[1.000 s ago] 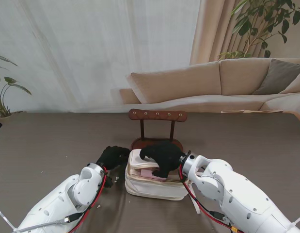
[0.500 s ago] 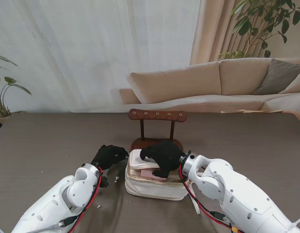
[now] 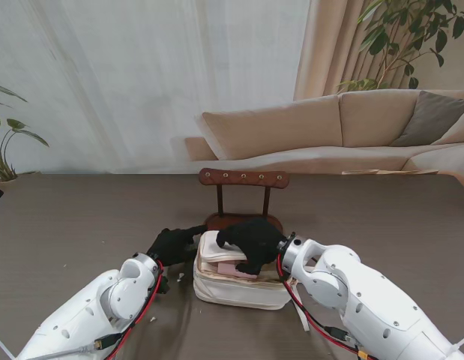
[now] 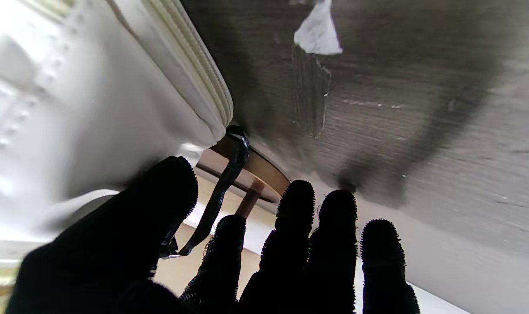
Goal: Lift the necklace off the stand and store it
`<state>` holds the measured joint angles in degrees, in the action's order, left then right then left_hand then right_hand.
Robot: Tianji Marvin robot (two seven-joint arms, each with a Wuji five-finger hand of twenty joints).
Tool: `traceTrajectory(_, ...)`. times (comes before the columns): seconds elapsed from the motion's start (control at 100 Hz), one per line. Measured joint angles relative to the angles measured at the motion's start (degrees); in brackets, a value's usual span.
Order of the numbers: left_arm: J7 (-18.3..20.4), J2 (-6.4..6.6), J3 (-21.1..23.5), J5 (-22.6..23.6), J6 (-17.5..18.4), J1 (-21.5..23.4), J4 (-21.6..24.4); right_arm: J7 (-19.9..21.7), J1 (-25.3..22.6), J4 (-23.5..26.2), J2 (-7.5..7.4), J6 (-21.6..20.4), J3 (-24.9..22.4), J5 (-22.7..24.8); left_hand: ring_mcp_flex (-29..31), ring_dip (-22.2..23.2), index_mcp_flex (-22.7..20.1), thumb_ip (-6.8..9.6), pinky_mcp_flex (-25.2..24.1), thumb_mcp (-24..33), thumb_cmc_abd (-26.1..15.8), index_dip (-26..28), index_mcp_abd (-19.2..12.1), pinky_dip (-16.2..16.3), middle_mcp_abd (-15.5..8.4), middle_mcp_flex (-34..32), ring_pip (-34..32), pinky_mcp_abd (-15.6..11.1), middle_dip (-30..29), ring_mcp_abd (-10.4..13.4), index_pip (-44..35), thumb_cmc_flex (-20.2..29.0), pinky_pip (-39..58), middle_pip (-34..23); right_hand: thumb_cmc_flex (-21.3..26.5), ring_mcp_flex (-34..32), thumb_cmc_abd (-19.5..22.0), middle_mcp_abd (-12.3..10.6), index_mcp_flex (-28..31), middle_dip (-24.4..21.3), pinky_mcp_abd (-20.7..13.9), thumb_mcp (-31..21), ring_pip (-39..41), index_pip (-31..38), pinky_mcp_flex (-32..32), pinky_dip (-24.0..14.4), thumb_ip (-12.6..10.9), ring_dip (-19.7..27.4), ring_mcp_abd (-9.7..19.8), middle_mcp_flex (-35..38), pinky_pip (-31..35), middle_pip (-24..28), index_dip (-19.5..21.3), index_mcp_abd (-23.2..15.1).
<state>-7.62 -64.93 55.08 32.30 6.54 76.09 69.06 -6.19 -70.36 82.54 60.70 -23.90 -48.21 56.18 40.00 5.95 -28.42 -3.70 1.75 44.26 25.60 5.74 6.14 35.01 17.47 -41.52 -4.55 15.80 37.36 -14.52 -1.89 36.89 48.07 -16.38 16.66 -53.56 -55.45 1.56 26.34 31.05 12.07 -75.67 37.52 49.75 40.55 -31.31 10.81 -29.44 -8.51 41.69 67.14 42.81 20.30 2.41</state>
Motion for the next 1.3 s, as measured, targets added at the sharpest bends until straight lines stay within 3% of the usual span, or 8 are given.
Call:
traceTrajectory(0.31,-4.7,-1.57,-3.1,-3.0,-2.2,-2.6,-3.6,0.6,0.0,0.1,0.00,-0.1,-0.1,-0.5,-0.1,0.0,3.5,0.00,-0.5,-0.9,-2.0,-2.9,0.4,1.6,1.3,1.0,0.0,0.0,0.7,-0.9,1.7,0.0,0.0,-0.2,0.0,0.0,0.0,0.0,0.0,0.0,0.0,0.0,-0.2,0.0,0.0,0.0,0.0,0.0,0.0,0.0,0.0,0.0,0.0,0.0)
traceTrajectory(0.46,-6.5,-2.60,-4.5,-5.0,-1.5,-4.0,-5.9,0.9,0.1,0.1,0.00,-0.2,-0.2,-0.7,0.1,0.1,3.2,0.06,-0.6,-1.4,-3.3,-3.0,-4.5,2.4,1.4,1.0,-0.1,0.0,1.3,-2.4,1.7,0.3,0.0,-0.7,0.1,0.0,0.0,0.0,0.0,0.0,0.0,0.0,-0.2,0.0,0.0,0.1,0.0,0.0,0.0,0.0,0.0,0.0,0.0,0.0)
traceTrajectory(0.67,-7.6,-3.28,-5.2,-6.2,0.5,-5.1,-8.0,1.5,0.1,0.2,-0.04,-0.4,-0.4,-0.8,0.3,-0.3,-5.0,0.11,-0.6,-1.3,-3.3,-1.4,-7.2,3.0,1.7,0.4,0.0,0.1,2.1,-3.1,-2.2,1.8,0.0,-1.6,0.1,0.0,0.1,0.0,0.4,0.0,0.0,0.0,-0.2,0.0,0.0,0.1,0.0,0.0,0.0,0.0,0.1,0.0,0.0,0.0)
traceTrajectory(0.82,-7.8,-3.58,-4.7,-6.5,-0.2,-4.5,-7.5,1.8,0.1,0.2,-0.04,-0.4,-0.4,-1.4,1.1,-0.5,-14.3,0.04,0.1,-1.4,-3.3,3.6,-3.6,3.2,2.2,-1.7,0.9,1.3,2.2,-3.1,-10.3,2.7,0.3,-2.0,0.2,0.0,0.1,0.0,0.4,0.0,0.0,0.0,-0.2,0.0,0.0,0.1,0.0,0.0,0.0,0.6,0.1,0.0,0.0,0.0)
traceTrajectory(0.86,-7.9,-3.59,-4.5,-6.5,-0.5,-4.3,-7.2,1.8,0.1,0.2,-0.04,-0.4,-0.4,-1.4,1.4,-0.5,-16.2,-2.29,0.3,-3.1,-3.2,6.9,-3.1,3.2,2.2,-2.9,1.1,1.5,2.2,-3.1,-13.1,5.5,0.9,-2.2,0.2,0.0,0.1,0.0,0.4,0.0,-0.1,0.0,-0.2,0.0,0.0,0.1,0.0,0.0,0.0,0.6,0.1,0.0,0.0,0.0)
traceTrajectory(0.92,-8.1,-3.74,-4.4,-6.7,-0.5,-4.1,-7.1,1.8,0.1,0.2,-0.04,-0.4,-0.4,-1.5,1.5,-0.5,-18.9,-3.44,0.5,-7.3,-3.1,11.2,-3.0,3.2,2.2,-3.6,1.1,1.5,2.2,-3.1,-16.2,9.6,1.0,-2.3,0.2,0.0,0.1,0.0,0.4,0.0,-0.1,0.0,-0.2,0.0,0.0,0.1,0.0,0.0,0.0,0.6,0.1,0.0,0.0,0.0)
traceTrajectory(1.15,-8.4,-4.24,-3.3,-8.8,-0.1,-3.1,-6.6,2.4,0.0,0.3,0.00,-0.2,-0.7,-2.1,1.5,-0.5,-21.3,-3.47,0.8,-17.7,-3.5,15.3,-3.1,3.0,1.9,-3.9,2.2,1.7,2.8,-3.1,-24.7,20.0,1.6,-2.9,0.2,0.0,0.1,0.0,0.4,0.0,-0.1,-0.1,-0.2,0.0,0.0,0.1,0.0,0.0,0.3,0.6,0.1,0.0,0.0,0.0)
traceTrajectory(1.3,-8.8,-4.43,-3.0,-9.6,0.1,-2.5,-6.3,2.9,-0.1,0.4,0.01,0.0,-0.9,-2.8,1.6,-0.5,-20.9,-3.46,0.8,-16.0,-4.4,13.6,-3.5,3.0,1.9,-3.9,2.2,1.7,2.9,-3.1,-20.3,20.1,1.6,-3.1,0.3,0.0,0.1,0.0,0.4,0.0,-0.5,-0.1,-0.2,0.0,0.0,0.1,0.0,0.0,0.7,0.6,0.1,0.0,0.0,0.0)
